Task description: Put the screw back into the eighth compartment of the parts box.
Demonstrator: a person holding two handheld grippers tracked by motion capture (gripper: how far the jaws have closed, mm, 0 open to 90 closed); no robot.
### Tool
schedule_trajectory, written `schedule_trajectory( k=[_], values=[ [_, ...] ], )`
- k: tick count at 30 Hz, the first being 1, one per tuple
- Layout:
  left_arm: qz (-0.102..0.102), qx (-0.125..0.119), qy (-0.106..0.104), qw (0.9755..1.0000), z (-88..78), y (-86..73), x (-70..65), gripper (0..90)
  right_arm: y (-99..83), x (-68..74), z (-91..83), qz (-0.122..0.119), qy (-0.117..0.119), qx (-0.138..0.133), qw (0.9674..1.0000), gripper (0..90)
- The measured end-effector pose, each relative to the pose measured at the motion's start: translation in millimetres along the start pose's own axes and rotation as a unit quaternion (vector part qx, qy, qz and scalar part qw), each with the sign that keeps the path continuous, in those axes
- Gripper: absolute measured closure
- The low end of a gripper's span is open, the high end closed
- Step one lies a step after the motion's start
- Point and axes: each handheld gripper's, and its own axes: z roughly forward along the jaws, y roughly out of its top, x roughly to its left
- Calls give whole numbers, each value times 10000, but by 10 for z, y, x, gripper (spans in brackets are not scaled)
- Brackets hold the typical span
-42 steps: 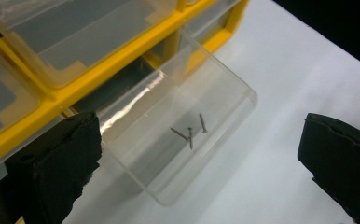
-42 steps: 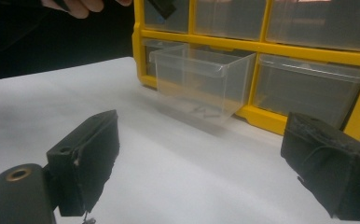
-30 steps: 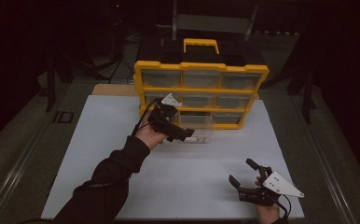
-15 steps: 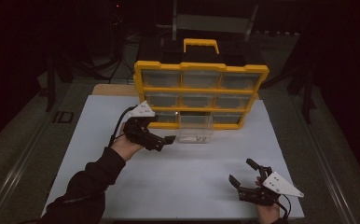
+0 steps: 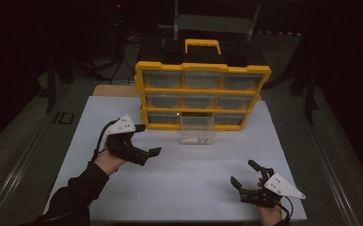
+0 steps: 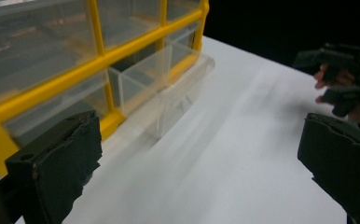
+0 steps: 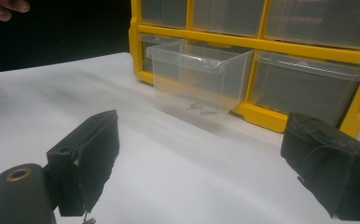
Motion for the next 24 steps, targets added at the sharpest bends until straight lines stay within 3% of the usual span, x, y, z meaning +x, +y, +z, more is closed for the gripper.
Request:
schedule_trajectory(
  k=[11, 24],
  values=[
    [225, -71, -62, 9997, -170, -398, -39, 0, 0, 6, 0, -26, -24, 31, 10000, 115],
    [289, -112, -67, 9995, -280, -687, -22, 0, 3, 11, 0, -26, -24, 31, 10000, 115]
  ],
)
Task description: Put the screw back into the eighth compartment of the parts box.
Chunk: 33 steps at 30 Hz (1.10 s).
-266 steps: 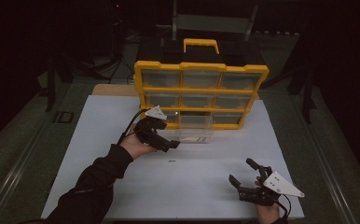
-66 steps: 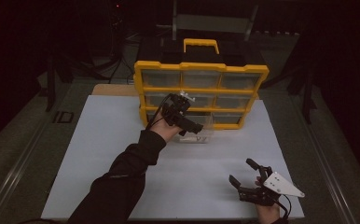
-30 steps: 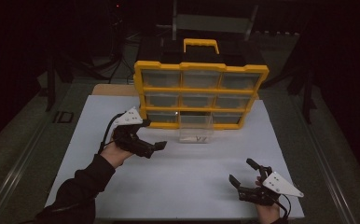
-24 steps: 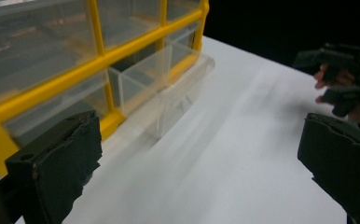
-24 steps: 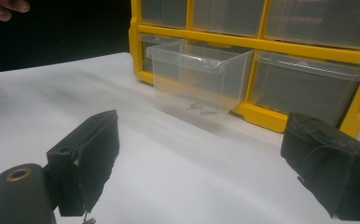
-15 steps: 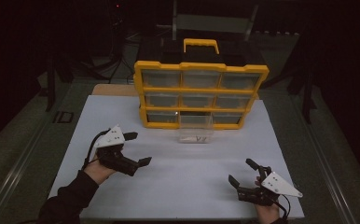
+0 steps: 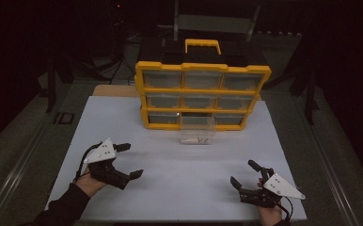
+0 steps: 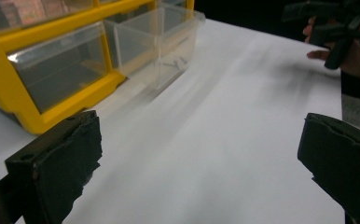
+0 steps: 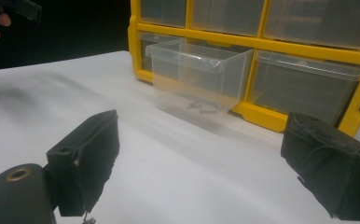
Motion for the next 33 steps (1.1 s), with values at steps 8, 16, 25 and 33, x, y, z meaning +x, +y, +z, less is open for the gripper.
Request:
schedule_trajectory(
  k=[8, 16, 25, 33],
  values=[
    [49, -67, -60, 9999, -33, -180, -7, 0, 1, 3, -1, 4, 6, 2, 10000, 115],
    [-7, -141, -118, 9998, -84, -364, 1, 0, 1, 4, 0, -8, 9, 2, 10000, 115],
    [-92, -241, -152, 9996, -161, -529, 12, 0, 2, 8, 0, -43, 9, 10, 10000, 115],
    [-262, -210, 0, 9994, -199, -682, 45, 0, 0, 15, 6, -49, 26, 20, 10000, 115]
  ],
)
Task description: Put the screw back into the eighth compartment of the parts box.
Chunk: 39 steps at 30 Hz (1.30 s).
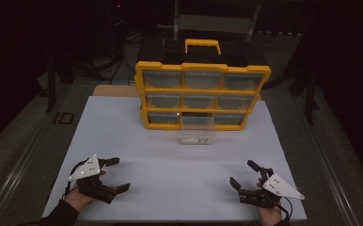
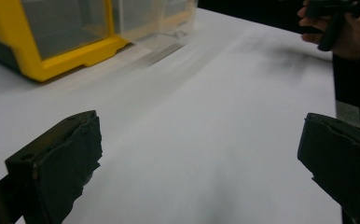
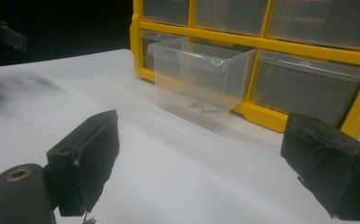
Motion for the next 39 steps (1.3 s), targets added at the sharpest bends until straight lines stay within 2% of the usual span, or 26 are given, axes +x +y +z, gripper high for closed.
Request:
schedule_trajectory(
  k=[6, 10, 11, 12, 14, 15, 23, 39],
  values=[
    [-61, 57, 341, 9994, -37, -84, 23, 0, -1, -2, -1, 0, -2, 5, 10000, 115],
    [-202, 167, 621, 9977, -50, -133, 55, 0, 0, -5, -5, 4, -11, 4, 10000, 115],
    [-202, 167, 621, 9977, -50, -133, 55, 0, 0, -5, -5, 4, -11, 4, 10000, 115],
    [-301, 173, 919, 9952, -64, -156, 78, 0, 1, -6, -6, 2, -18, 0, 10000, 115],
    [-319, 244, 1167, 9924, -79, -169, 95, 0, 5, -4, -9, -22, -29, -20, 10000, 116],
    [-310, 268, 1218, 9917, -87, -174, 100, 0, 5, -3, -8, -23, -31, -15, 10000, 116],
    [-371, 255, 1352, 9898, -95, -202, 106, 0, 2, -2, -7, -19, -28, 1, 10000, 116],
    [-495, 195, 1285, 9903, -114, -241, 113, 0, -11, -15, 0, -20, -91, 64, 9999, 118]
  ],
)
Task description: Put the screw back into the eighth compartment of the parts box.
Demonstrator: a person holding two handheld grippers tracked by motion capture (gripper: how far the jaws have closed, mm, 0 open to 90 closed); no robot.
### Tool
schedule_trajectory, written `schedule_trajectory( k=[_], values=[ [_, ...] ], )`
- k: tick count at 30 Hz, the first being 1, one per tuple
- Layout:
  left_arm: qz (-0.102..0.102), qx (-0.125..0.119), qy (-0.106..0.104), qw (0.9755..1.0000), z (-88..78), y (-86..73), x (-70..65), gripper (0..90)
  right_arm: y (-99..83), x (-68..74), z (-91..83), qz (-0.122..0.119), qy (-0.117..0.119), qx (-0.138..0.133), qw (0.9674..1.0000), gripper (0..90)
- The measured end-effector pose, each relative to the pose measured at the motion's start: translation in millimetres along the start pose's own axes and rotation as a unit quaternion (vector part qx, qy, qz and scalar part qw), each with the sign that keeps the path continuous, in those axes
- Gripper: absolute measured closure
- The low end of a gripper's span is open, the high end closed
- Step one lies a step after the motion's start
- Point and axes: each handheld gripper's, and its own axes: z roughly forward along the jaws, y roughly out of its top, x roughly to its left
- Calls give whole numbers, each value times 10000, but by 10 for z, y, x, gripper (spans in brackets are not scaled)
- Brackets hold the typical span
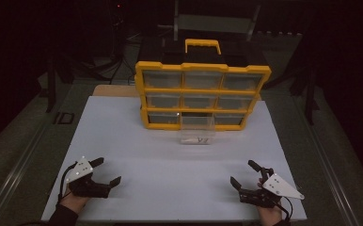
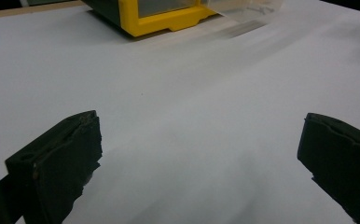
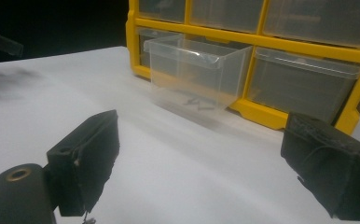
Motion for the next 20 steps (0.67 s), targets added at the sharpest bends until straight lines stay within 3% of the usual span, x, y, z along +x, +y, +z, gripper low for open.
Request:
schedule_trajectory(
  k=[20],
  values=[
    [-41, -14, -54, 10000, 6, -13, -6, 0, 1, -8, -7, 38, -37, -22, 10000, 127]
  ],
)
